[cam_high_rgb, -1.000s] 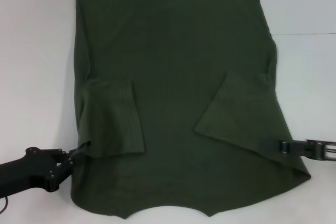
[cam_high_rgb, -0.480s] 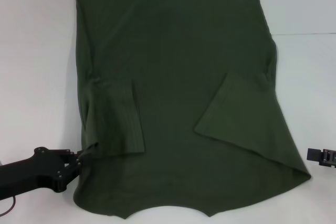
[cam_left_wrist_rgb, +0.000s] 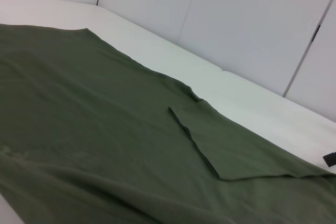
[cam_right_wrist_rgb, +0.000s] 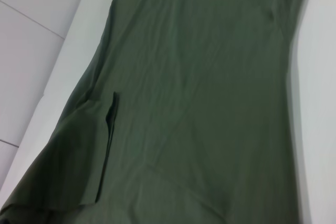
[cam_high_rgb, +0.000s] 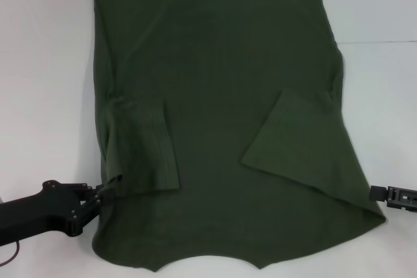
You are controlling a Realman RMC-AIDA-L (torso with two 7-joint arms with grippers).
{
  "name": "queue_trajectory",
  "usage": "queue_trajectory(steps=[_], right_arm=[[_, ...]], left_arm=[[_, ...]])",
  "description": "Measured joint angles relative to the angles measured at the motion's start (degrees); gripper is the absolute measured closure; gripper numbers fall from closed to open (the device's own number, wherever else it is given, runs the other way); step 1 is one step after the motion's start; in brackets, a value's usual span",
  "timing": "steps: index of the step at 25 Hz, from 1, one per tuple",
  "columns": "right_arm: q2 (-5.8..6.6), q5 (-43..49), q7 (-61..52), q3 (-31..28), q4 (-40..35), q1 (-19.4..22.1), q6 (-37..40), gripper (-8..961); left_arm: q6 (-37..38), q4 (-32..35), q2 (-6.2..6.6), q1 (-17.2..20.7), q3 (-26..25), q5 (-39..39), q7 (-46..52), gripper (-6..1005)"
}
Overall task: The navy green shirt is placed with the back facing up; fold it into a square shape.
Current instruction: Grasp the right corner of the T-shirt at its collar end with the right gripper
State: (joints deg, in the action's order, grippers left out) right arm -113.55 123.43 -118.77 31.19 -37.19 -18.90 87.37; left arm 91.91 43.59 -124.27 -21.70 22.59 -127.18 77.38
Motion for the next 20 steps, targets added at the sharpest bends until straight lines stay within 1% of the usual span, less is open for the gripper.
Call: queue_trajectory(steps=[10,20], right_arm=[[-0.2,0.7,-0.3,0.1,0.2,-0.2,-1.2,97],[-0.76,2.2,-0.3,0.2,0.9,-0.8,-2.6,102]], left_arm=[[-0.1,0.0,0.08,0.0,-0.3,0.0,-0.2,936],[-0.2,0.1,0.09,0.0,-0.2,0.0,-0.3,936]])
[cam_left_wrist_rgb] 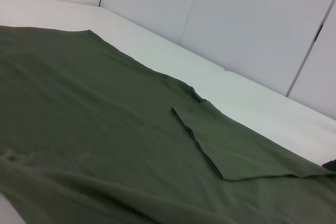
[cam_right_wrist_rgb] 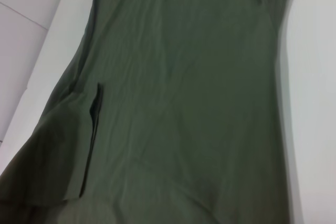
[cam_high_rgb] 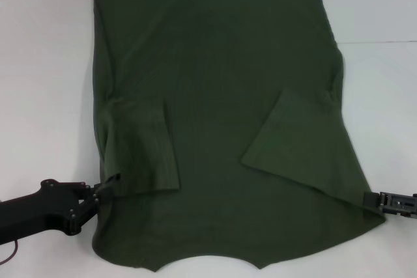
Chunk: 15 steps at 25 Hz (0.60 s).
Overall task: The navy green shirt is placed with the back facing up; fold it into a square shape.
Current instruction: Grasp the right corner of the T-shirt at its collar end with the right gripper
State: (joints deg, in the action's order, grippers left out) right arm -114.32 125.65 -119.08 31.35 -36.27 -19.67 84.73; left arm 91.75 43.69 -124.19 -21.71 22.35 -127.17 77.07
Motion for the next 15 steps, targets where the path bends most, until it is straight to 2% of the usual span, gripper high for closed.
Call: queue_trajectory(steps=[10,15], right_arm=[[-0.64,0.1,0.0,0.5,0.0,-0.4,0.5,107],[-0.82,0.0,0.3,0.5,0.0,-0.8,3.5,110]], left_arm=[[0.0,0.2,0.08,0.0,-0.1,0.0,0.0,936],[0.0,0.3,0.09,0.0,-0.1,0.0,0.0,936]])
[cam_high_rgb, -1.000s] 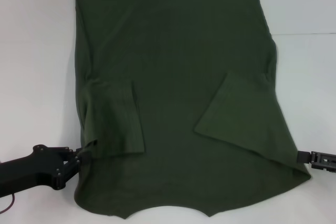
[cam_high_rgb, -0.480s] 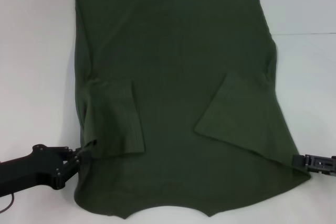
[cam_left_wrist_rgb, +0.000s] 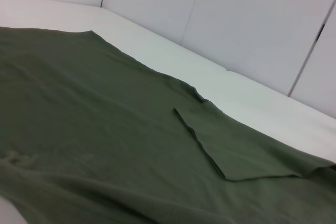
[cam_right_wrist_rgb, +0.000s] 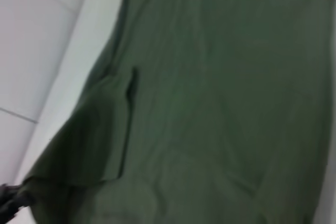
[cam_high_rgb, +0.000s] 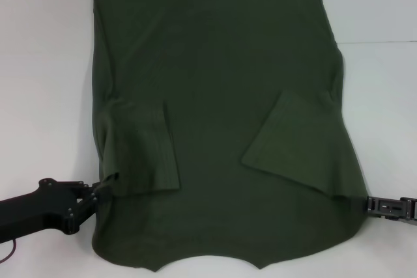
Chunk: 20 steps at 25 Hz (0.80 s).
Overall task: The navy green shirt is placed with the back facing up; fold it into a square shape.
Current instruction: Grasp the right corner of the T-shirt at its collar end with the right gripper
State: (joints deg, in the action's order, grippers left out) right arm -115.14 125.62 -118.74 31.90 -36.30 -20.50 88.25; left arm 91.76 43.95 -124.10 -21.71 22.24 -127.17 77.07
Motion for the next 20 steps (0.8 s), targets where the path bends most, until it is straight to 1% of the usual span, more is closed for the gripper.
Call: queue_trajectory(steps=[6,13,20], right_arm=[[-0.25,-0.3,0.0,-0.4,0.0,-1.0,3.1,113],[-0.3,0.0,-1.0,-0.4,0.1,-0.9,1.8,116],[0.14,0.0,-1.6,-0.3,1.4,-0.6,0.5,120]], left_arm=[[0.0,0.0,0.0,0.0,-0.1,0.0,0.0,936],[-0.1,-0.2,0.0,0.0,-0.1,0.0,0.0,936],[-0.2,-0.3,0.0,0.0,-0.1,0.1,0.0,936]])
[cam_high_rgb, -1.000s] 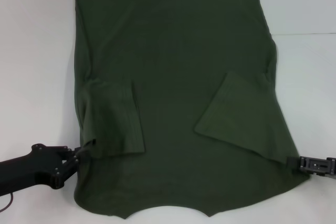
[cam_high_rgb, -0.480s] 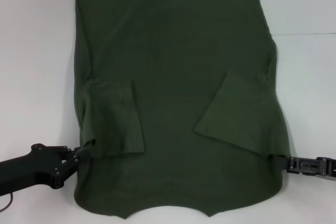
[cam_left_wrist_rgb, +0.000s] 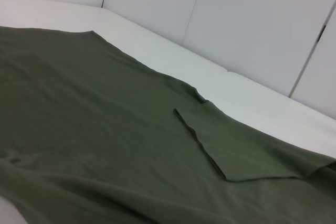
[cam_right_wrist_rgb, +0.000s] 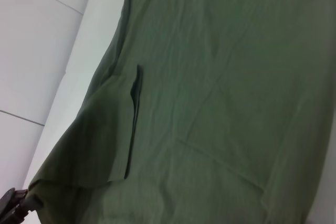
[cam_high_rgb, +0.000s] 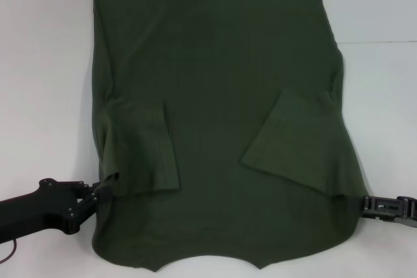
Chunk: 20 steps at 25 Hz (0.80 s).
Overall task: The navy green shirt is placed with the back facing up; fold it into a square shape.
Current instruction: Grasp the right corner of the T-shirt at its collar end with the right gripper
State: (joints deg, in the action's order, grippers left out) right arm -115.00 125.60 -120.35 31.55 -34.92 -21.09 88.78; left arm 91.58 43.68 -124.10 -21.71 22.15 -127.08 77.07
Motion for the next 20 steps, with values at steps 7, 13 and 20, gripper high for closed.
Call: queue_trajectory(steps=[7,13,20], right_arm=[[-0.71,0.0,0.6,-0.2,-0.1,-0.3,-0.8,169],[-0.8,0.0,0.2,-0.3,-0.2,-0.2,-1.6,423],[-0.73,-0.1,0.2,-0.7,0.0,0.1,-2.0,711]], left_arm=[[0.0,0.2,0.0,0.0,0.0,0.0,0.0,937],[0.0,0.4,0.0,0.0,-0.1,0.0,0.0,937],[0.0,0.4,0.05,-0.2,-0.1,0.0,0.1,937]])
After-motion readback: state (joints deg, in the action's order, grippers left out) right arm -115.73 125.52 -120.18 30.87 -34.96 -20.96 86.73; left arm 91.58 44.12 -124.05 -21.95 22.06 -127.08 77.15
